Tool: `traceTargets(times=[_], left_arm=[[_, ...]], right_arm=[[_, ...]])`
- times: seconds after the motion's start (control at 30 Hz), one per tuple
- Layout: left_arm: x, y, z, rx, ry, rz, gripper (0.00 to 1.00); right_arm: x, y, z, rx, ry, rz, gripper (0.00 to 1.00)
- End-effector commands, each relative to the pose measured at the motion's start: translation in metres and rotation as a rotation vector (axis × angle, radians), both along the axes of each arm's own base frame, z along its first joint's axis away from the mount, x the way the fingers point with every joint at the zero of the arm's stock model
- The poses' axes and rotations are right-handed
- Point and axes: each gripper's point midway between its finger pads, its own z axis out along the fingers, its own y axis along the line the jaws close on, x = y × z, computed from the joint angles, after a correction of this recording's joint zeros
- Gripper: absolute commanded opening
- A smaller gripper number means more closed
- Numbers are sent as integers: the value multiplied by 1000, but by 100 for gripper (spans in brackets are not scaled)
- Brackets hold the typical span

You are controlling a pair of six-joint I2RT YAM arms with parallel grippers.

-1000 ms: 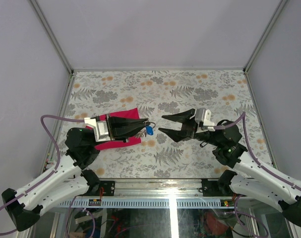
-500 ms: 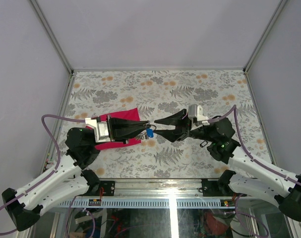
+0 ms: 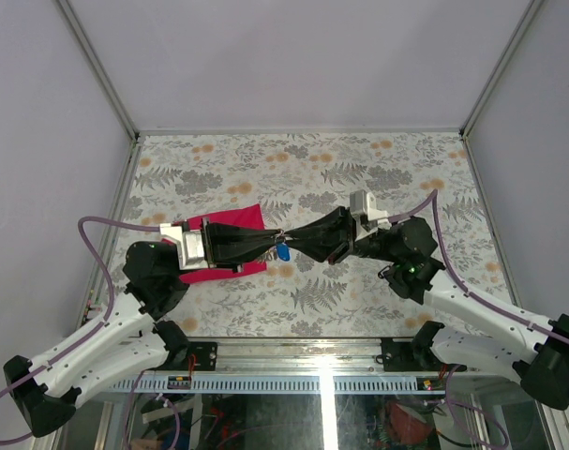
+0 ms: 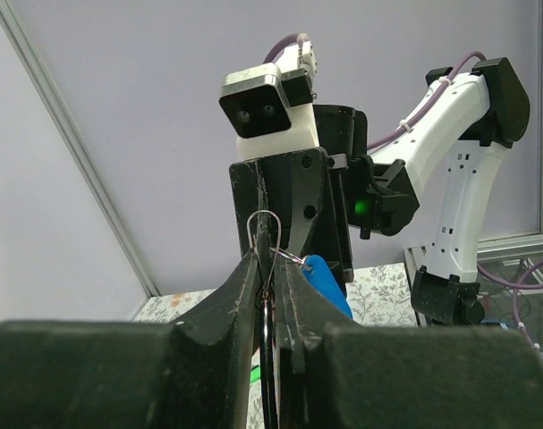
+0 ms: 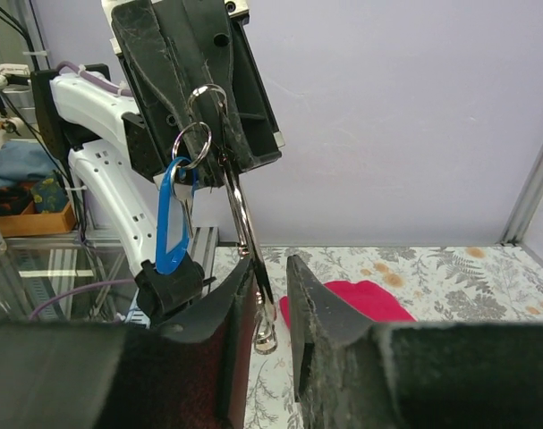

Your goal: Put the keys on the keyring

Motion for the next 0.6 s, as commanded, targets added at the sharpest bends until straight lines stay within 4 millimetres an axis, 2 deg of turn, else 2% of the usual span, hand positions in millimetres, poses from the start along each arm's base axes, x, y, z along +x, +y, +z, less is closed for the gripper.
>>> traceTargets(times=[0.0,0.13,0.2,0.3,0.37,0.57], left_arm=[[-8,9,22,-78,-72,-2,0],[-11,13,24,-104,-78,-5,0],[-12,16,25,-121,-78,4,2],[-11,20,25,-138,-71,24,17],[-11,23,26,-148,-69,31,23],[-13,31,25,-166,-54,56,35]], right_arm=[[-10,-4,41,103,-72,37,21],[-8,-9,44,112,-58,2,0],[-7,-14,44,107,-56,-27,0],[-4,-23,40,80,-48,-85,0],[-3,-32,42,72,-54,-130,0],[-2,-50,45,22,-78,-219,0]])
